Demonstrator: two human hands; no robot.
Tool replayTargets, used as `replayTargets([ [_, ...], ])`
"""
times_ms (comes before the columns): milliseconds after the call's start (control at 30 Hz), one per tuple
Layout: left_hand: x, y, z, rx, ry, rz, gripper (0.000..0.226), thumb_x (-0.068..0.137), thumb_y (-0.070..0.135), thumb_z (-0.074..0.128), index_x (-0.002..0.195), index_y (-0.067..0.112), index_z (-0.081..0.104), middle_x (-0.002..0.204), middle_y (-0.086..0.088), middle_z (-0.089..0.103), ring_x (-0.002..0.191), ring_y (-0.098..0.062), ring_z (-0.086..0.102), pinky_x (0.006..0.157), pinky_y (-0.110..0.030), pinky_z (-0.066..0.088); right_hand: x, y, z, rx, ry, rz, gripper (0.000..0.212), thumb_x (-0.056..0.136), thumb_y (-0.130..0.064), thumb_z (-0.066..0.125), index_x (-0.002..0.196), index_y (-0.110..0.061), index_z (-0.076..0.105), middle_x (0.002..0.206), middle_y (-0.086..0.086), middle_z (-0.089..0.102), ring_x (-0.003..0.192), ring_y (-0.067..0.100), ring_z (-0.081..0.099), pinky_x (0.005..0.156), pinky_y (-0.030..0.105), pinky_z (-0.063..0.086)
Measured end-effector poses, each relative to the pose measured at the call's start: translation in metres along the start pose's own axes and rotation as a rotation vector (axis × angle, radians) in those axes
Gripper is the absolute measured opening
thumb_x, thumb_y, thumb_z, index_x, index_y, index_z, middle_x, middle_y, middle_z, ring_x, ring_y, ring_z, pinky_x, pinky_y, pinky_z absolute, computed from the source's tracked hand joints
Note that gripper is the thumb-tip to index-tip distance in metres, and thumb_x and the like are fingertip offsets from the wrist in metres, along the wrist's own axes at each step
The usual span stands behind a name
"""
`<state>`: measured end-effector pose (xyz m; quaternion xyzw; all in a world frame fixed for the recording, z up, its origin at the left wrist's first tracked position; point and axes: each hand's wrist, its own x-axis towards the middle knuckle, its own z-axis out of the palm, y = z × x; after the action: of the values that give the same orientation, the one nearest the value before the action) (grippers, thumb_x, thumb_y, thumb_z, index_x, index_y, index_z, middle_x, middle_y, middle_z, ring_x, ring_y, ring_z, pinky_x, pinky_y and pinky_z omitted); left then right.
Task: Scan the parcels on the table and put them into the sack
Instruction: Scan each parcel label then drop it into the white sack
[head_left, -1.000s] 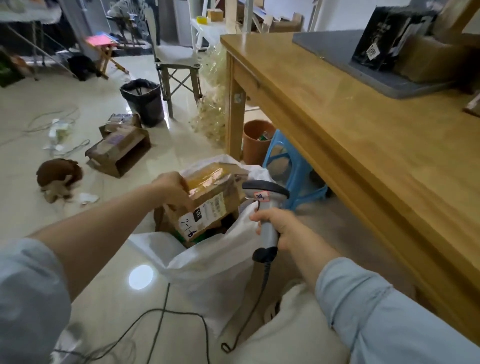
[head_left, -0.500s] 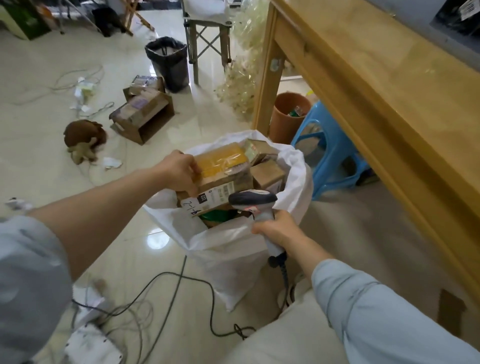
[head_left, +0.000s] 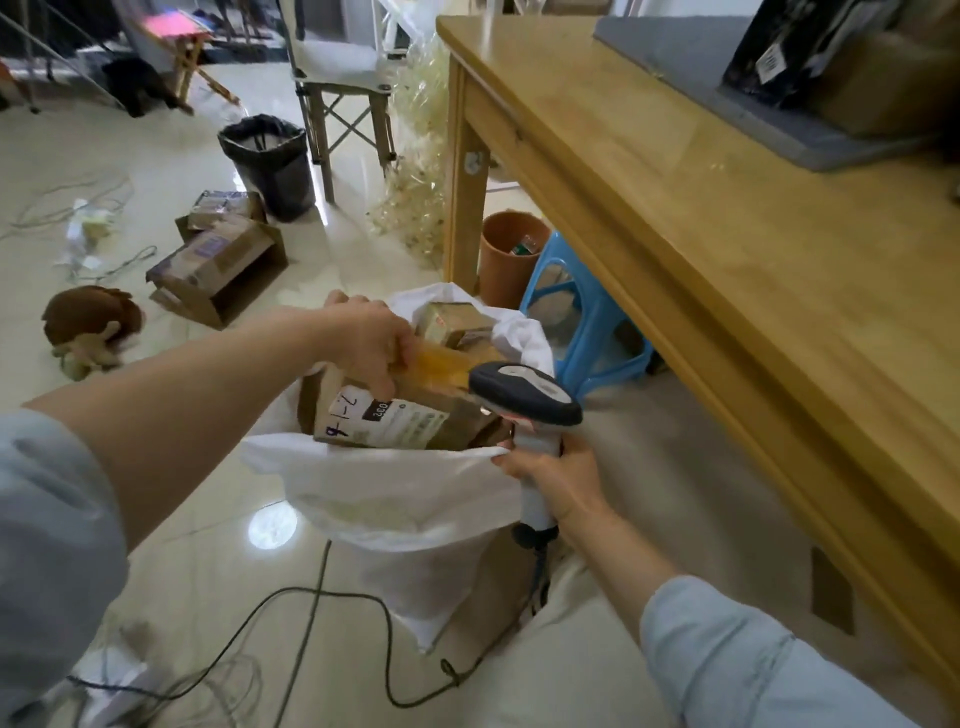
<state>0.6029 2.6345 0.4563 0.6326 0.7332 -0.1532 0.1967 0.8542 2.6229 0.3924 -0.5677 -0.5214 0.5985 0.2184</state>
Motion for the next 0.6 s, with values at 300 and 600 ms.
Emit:
replayTargets([
  [300, 0.025, 0.061, 0.072, -0.094, -0.145, 0.055, 0.057, 0.087, 0.039, 0.064, 0.138, 0.025, 0.045, 0.136, -0.001, 0.051, 0.121, -0.026, 0.049, 0.105, -0.039, 0.04, -0.014, -0.005, -0.012, 0.062, -0.053, -0.038, 0.026, 0.077, -0.005, 0.073, 0.091, -0.023, 0.061, 0.087, -0.008, 0.061, 0.084, 0.01, 0.055, 0.08, 0.03, 0.045],
  [600, 0.011, 0.066, 0.016, -0.422, 0.112, -0.067, 0.031, 0.094, 0.012, 0.055, 0.122, 0.017, 0.066, 0.119, -0.001, 0.06, 0.104, -0.017, 0.053, 0.09, -0.023, 0.041, -0.021, -0.014, -0.025, 0.089, -0.043, 0.087, 0.035, 0.067, 0.0, 0.072, 0.097, -0.016, 0.061, 0.098, 0.01, 0.063, 0.089, 0.024, 0.059, 0.073, 0.034, 0.051],
])
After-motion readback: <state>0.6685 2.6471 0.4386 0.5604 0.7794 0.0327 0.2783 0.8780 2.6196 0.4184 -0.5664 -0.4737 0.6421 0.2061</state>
